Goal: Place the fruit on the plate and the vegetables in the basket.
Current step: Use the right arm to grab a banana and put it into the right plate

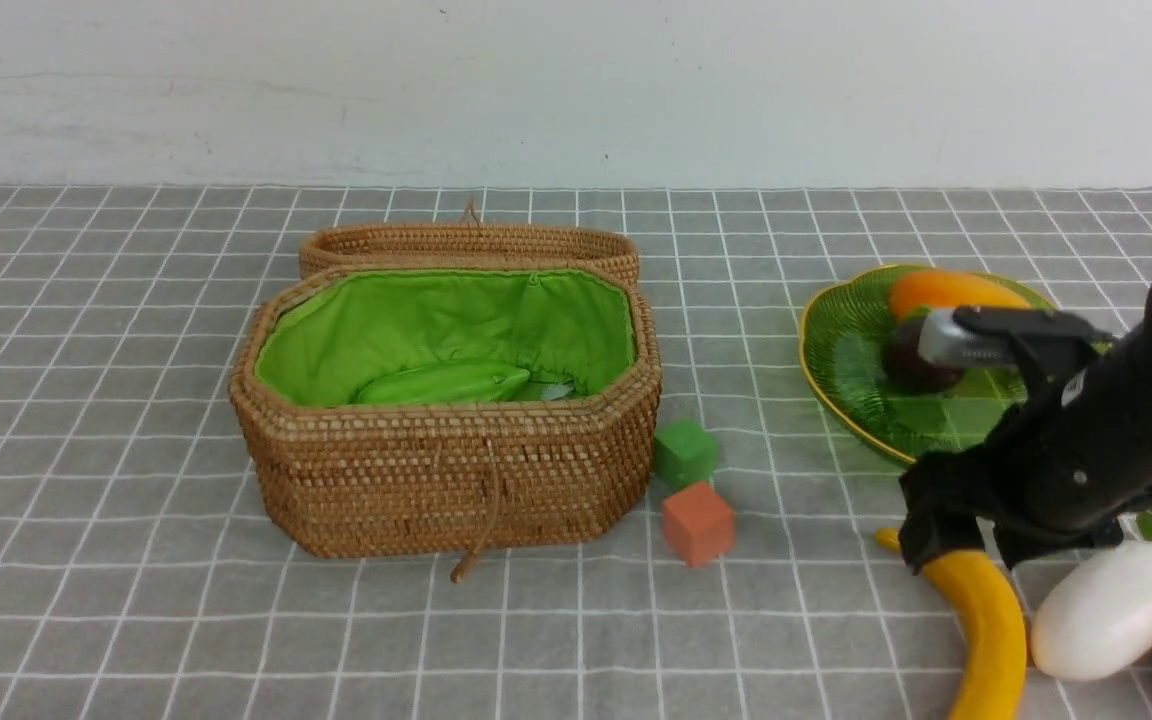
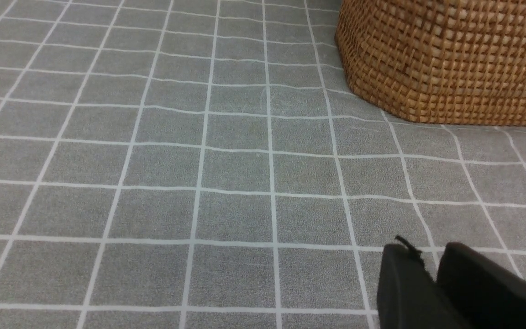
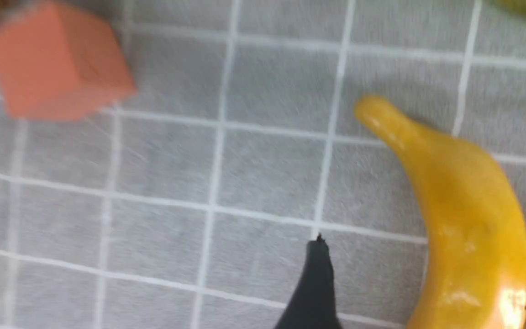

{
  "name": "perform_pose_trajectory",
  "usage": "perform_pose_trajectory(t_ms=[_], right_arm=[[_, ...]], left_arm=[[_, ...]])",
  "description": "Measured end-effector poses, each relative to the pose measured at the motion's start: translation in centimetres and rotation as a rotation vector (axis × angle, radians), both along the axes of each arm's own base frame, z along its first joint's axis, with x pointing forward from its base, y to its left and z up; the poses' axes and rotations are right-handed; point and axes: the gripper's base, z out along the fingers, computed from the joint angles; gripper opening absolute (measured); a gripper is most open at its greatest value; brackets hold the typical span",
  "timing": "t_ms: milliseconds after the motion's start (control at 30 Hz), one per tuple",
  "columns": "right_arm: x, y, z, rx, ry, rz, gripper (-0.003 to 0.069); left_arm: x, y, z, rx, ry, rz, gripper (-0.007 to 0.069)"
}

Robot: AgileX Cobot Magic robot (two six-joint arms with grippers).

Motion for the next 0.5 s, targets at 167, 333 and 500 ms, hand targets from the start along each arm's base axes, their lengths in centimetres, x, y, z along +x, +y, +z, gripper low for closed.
perform_pose_trajectory(t_ms=[167,333,500], right_arm=[[0.2,-0.3,-1.0,-0.036,-0.048,0.004,0.0550],[0.9,-0.2,-3.4,-0.049,0.000,0.001,0.0381],[1.3,-0.1,-4.0,-0.047,0.026,-0.004,0.0309]], left_arm=[[0.0,0.0,0.0,0.000,0.000,0.000,0.0118],[0.0,0.0,0.0,0.000,0.000,0.000,0.0125],[0.0,0.0,0.0,0.000,0.000,0.000,0.0131]])
